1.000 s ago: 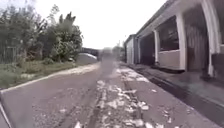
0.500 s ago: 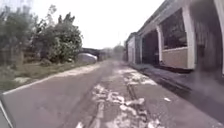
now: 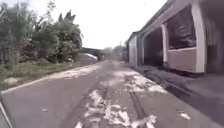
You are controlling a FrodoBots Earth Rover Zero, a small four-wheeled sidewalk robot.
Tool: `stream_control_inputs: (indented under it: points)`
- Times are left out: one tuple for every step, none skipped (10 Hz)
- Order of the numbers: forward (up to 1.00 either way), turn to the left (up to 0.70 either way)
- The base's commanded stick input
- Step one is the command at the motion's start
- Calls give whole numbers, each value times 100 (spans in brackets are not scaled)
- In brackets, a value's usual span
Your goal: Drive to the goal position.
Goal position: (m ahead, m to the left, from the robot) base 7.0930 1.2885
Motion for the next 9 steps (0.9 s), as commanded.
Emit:
stream_control_inputs:
  points:
    - [100,0]
    - [100,0]
    - [100,0]
    - [100,0]
    - [100,0]
    - [100,0]
    - [100,0]
    - [100,0]
    - [100,0]
